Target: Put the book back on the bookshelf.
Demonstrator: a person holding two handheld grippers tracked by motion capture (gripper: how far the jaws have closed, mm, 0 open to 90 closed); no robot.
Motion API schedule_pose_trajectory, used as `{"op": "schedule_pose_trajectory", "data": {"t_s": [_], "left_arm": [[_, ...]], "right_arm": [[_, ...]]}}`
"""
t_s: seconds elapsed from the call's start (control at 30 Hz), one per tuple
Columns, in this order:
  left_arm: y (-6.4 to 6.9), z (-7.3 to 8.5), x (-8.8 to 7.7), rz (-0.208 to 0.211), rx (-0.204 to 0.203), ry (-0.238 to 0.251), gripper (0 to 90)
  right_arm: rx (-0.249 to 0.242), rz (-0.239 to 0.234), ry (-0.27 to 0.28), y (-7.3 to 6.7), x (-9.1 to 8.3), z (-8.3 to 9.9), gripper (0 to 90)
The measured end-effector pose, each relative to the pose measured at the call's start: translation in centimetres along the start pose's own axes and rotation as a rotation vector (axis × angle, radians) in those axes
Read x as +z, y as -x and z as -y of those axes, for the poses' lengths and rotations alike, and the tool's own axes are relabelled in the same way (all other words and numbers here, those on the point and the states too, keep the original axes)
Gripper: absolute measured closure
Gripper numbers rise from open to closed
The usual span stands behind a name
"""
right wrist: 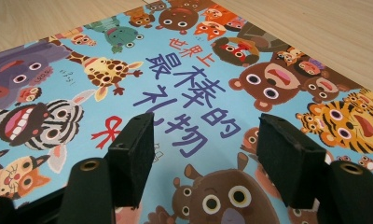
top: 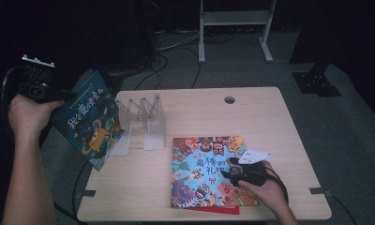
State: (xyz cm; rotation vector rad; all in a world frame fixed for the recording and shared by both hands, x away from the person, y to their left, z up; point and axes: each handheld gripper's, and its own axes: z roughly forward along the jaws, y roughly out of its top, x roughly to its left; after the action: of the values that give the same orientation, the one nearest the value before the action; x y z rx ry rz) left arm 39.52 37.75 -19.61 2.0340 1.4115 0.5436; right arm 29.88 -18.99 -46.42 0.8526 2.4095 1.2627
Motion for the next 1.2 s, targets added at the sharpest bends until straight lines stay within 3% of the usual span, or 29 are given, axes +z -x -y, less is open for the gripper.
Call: {"op": "schedule_pose_trajectory", "data": {"t_s": [0.2, 0.47, 0.87, 1.2], "left_arm": [[0.5, -1.4, -1.2, 0.005, 0.041, -0.023, 88.9], [2.1, -1.9, -1.1, 0.059, 0.118, -0.088, 90.0], [4.5, -1.2, 0.3, 0.152, 0.218, -0.159, 89.8], [6.6, 0.8, 1.9, 0.227, 0.280, -0.182, 87.1]], "right_arm": [[-0.004, -0.001, -0.001, 0.0, 0.0, 0.0, 36.1], [0.002, 0.001, 0.002, 0.0, -0.1, 0.0, 36.1], [0.000, 0.002, 0.000, 0.0, -0.1, 0.0, 36.1], [-0.010, 0.006, -0.007, 0.0, -0.2, 0.1, 36.5]]}}
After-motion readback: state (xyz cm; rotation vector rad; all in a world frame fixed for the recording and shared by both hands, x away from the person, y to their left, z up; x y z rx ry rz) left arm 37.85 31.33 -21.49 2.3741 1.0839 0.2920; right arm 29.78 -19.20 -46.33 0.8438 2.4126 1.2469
